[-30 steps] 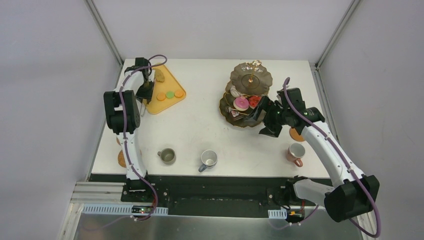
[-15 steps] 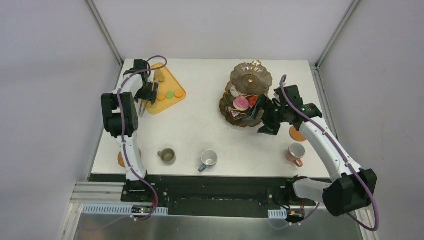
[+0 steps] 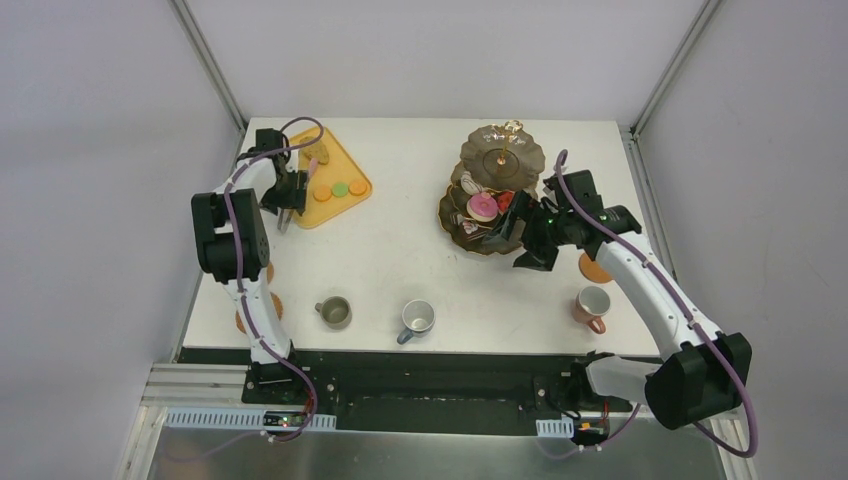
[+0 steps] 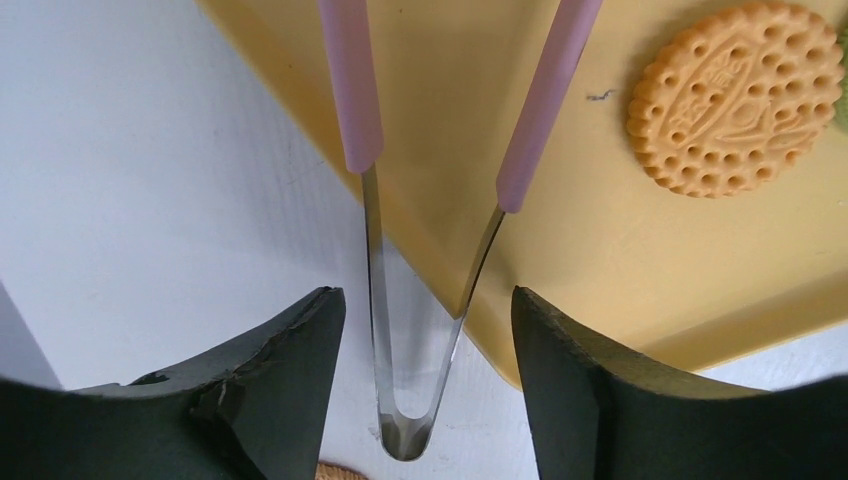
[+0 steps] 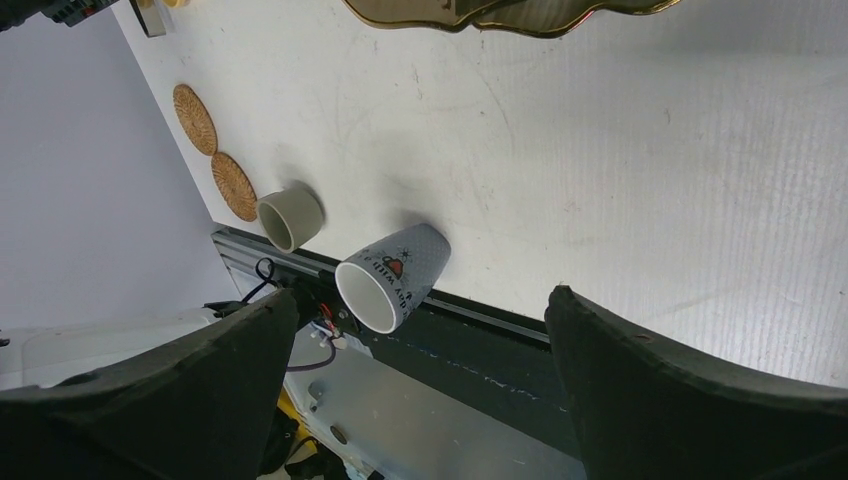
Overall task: Serve the afternoon tea
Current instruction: Adjust the clamp on the tray.
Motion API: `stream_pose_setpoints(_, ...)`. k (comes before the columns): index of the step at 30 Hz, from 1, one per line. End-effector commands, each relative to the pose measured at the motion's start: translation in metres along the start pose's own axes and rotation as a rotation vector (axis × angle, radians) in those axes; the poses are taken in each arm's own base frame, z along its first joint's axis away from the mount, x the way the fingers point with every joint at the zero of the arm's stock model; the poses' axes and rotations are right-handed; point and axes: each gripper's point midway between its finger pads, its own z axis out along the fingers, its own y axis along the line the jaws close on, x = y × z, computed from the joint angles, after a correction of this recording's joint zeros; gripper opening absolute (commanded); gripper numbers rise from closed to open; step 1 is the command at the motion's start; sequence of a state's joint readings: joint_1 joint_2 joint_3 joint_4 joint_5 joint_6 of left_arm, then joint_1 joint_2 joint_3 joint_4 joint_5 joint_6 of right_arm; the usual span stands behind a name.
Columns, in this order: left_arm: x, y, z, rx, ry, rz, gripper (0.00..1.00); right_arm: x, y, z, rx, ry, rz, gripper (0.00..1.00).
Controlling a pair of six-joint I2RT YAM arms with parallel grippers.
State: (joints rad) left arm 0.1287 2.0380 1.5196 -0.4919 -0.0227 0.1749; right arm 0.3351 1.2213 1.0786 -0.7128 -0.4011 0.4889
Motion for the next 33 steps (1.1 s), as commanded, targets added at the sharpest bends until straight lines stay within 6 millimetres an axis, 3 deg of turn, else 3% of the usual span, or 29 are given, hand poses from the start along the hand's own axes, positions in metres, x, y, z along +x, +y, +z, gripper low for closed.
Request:
stream_pose_setpoints(1, -0.009, -0.006, -0.004, 0.064, -0.051, -0.033, 0.61, -0.002, 0.011, -0.004, -0.021, 0.000, -0.037, 0.99)
stream_pose_setpoints(6, -0.007, -0.004, 0.002, 0.048, -0.043, -0.045, 0.46, -0.003, 0.013, 0.000, -0.021, 0.006, -0.037, 0.99)
stream_pose_setpoints(18, -0.006, -0.002, 0.001, 0.043, -0.025, -0.027, 0.27, -0.002, 0.012, -0.002, -0.016, -0.001, -0.037, 0.99)
stream_pose_setpoints(27, -0.021, -0.009, -0.044, 0.129, -0.074, -0.097, 0.26, -0.002, 0.013, -0.005, -0.017, -0.005, -0.044, 0.99)
stream_pose_setpoints(33, -0.030, -0.026, -0.078, 0.414, -0.109, -0.339, 0.27, -0.006, 0.020, -0.007, -0.035, -0.022, -0.047, 0.99)
